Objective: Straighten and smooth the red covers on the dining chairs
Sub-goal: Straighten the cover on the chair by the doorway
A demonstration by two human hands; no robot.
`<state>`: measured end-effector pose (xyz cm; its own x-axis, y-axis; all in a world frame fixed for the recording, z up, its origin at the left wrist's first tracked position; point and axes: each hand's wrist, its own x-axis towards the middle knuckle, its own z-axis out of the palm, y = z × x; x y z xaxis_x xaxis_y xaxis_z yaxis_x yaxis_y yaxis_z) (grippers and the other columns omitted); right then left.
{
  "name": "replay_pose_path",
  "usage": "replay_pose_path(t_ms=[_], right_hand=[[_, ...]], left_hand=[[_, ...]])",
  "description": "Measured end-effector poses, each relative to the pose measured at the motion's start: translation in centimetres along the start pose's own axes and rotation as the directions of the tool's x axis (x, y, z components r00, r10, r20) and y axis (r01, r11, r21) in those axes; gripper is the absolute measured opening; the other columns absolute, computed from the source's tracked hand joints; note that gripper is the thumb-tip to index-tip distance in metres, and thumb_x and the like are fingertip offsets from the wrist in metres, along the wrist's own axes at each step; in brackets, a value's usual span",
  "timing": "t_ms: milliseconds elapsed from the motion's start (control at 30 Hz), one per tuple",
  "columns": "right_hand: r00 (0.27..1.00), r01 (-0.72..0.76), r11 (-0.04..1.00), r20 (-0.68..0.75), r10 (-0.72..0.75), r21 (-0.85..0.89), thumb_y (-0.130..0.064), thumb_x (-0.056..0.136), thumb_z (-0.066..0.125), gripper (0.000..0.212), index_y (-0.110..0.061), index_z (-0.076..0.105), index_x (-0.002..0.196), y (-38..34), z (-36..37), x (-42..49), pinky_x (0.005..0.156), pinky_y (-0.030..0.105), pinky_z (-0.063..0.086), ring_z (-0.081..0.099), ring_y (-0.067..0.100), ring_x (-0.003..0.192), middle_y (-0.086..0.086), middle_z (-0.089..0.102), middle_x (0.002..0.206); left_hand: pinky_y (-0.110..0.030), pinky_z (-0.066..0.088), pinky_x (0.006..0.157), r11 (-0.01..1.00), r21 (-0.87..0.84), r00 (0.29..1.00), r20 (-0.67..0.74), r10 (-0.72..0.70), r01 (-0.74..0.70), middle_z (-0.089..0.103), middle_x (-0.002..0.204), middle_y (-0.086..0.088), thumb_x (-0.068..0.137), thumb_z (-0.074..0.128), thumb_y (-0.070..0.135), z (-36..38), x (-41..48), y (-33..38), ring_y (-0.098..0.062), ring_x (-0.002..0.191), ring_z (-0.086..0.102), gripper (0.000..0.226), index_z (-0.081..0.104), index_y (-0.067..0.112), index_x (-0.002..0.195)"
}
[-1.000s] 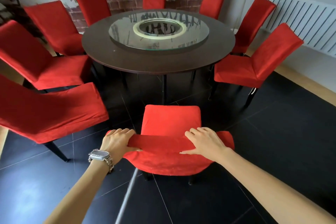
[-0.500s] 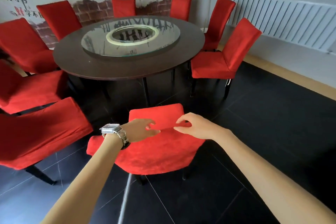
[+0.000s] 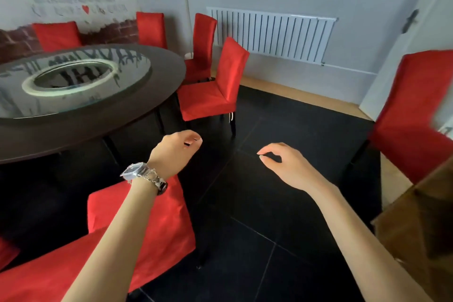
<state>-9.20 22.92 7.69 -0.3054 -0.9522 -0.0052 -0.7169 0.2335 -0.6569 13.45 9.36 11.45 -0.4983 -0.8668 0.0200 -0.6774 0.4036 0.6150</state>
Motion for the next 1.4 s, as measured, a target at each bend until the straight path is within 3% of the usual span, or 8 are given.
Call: replay_pose_path(t_ms=[200,400,633,833,1000,1133,1300,1400], right_hand=[[0.994,-0.093,0.996,-0.053,0.093,-0.006,-0.028,0.098,0.05,0.02,-0.027,0.06,0.115,4.8,-6.0,0.6,0.086,0.018,0.036,0.05,0.009,0.12,-0.008,0.056,0.128],[0.97,-0.17,0.983,-0.165,0.18,0.074,-0.02,0.098,0.051,0.018,-0.023,0.063,0.111,8.8,-9.3,1.7,0.075,0.009,0.039,0.058,0.007,0.107,-0.007,0.062,0.118],[0.893,-0.302,0.946,-0.313,0.323,0.115,-0.017,0.097,0.052,0.015,-0.022,0.064,0.104,13.8,-12.7,6.4,0.092,0.032,0.05,0.06,0.011,0.106,-0.003,0.065,0.115],[0.835,-0.35,0.927,-0.405,0.373,0.132,-0.018,0.098,0.052,0.017,-0.02,0.061,0.111,17.7,-17.0,14.3,0.085,0.024,0.048,0.06,0.009,0.1,-0.004,0.065,0.113],[0.778,-0.442,0.886,-0.432,0.456,0.141,-0.023,0.1,0.047,0.02,-0.022,0.059,0.116,20.8,-20.7,20.0,0.059,0.01,0.042,0.058,0.002,0.078,-0.009,0.063,0.106],[0.724,-0.463,0.862,-0.474,0.502,0.205,-0.02,0.099,0.048,0.018,-0.02,0.06,0.112,23.1,-23.0,22.5,0.059,0.016,0.042,0.056,0.003,0.068,-0.006,0.064,0.102],[0.669,-0.52,0.817,-0.475,0.571,0.249,-0.021,0.099,0.048,0.017,-0.021,0.06,0.112,27.2,-25.1,24.8,0.056,0.012,0.039,0.054,0.001,0.063,-0.014,0.059,0.083],[0.645,-0.546,0.791,-0.464,0.607,0.276,-0.02,0.099,0.049,0.017,-0.019,0.061,0.111,30.2,-26.6,26.6,0.054,0.012,0.039,0.054,0.001,0.062,-0.012,0.06,0.086]], left_hand=[[-0.033,0.047,0.096,0.995,-0.074,0.996,0.054,0.075,-0.071,0.066,0.11,0.013,0.094,0.052,0.037,5.0,4.5,6.9,-0.009,0.104,0.06,0.023,0.066,0.029,0.11],[-0.03,0.046,0.095,0.987,-0.097,0.985,0.102,0.138,-0.128,0.066,0.111,0.013,0.093,0.054,0.037,8.3,9.8,11.0,-0.008,0.102,0.06,0.022,0.067,0.029,0.109],[-0.032,0.047,0.096,0.959,-0.155,0.95,0.171,0.262,-0.237,0.067,0.113,0.006,0.094,0.055,0.032,12.9,18.9,15.6,-0.012,0.102,0.061,0.023,0.067,0.023,0.112],[-0.035,0.048,0.095,0.935,-0.15,0.91,0.226,0.348,-0.32,0.067,0.112,0.007,0.095,0.054,0.033,16.4,29.5,18.9,-0.01,0.102,0.062,0.024,0.064,0.023,0.114],[-0.036,0.048,0.095,0.907,-0.154,0.869,0.262,0.419,-0.391,0.066,0.112,0.007,0.095,0.053,0.034,18.5,38.5,23.0,-0.011,0.101,0.061,0.025,0.064,0.024,0.116],[-0.037,0.049,0.094,0.883,-0.161,0.831,0.3,0.469,-0.44,0.063,0.113,0.01,0.096,0.05,0.037,20.8,43.4,26.3,-0.01,0.103,0.06,0.027,0.061,0.027,0.119],[-0.028,0.047,0.088,0.846,-0.175,0.759,0.38,0.529,-0.503,0.063,0.113,0.011,0.096,0.048,0.037,25.0,48.5,29.4,-0.005,0.097,0.058,0.027,0.059,0.029,0.119],[-0.028,0.048,0.088,0.835,-0.175,0.731,0.413,0.543,-0.521,0.063,0.113,0.01,0.097,0.048,0.036,27.8,51.8,31.2,-0.005,0.097,0.058,0.026,0.059,0.029,0.119]])
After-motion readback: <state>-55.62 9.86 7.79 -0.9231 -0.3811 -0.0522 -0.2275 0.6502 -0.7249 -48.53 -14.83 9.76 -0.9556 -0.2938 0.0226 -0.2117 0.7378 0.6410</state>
